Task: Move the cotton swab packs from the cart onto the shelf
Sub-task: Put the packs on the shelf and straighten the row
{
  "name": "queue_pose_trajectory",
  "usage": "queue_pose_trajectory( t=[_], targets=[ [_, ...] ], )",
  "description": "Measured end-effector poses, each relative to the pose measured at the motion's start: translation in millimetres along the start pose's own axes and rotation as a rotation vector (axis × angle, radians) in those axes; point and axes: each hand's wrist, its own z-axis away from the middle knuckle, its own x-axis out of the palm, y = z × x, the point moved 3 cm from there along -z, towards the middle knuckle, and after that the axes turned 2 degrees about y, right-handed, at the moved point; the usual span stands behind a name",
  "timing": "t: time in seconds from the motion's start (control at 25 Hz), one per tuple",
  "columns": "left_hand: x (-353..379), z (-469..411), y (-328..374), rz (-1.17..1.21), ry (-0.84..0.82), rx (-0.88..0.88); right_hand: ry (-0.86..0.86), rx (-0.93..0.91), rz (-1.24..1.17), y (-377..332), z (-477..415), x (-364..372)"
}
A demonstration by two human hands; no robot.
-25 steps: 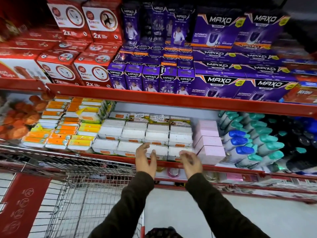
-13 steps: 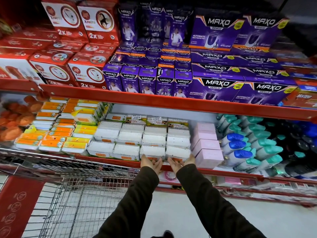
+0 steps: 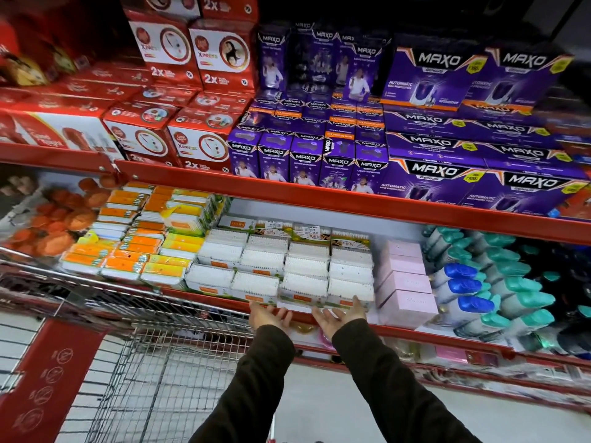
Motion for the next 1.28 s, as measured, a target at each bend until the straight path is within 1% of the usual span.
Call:
queue_pose_trajectory(
  t=[0.08, 0.28, 0.52, 0.76, 0.88, 1.08, 1.28],
  targets=[
    [-4, -8, 20, 0.063, 0.026, 0.02, -0.002, 0.016, -0.012, 14, -1, 10],
    [-4, -18, 55, 0.092, -0.04, -0.064, 0.035, 0.007, -0.073, 27, -2, 24],
    [7, -23, 64, 0.022, -0.047, -0.065, 0.048, -0.012, -0.074, 29, -1, 34],
    [-1, -21, 65, 0.047, -0.109, -0.103, 0.069, -0.031, -0.091, 43, 1, 36],
    [-16, -24, 74, -0.027, -0.063, -0.089, 0.058, 0.016, -0.05, 66, -1, 39],
    [-40, -39, 123, 0.018, 0.085, 0.033, -0.02, 0.068, -0.007, 107, -6, 61],
    [-33, -50, 150, -0.012, 0.034, -0.008, 0.001, 0.063, -0.064, 129, -12, 84]
  ],
)
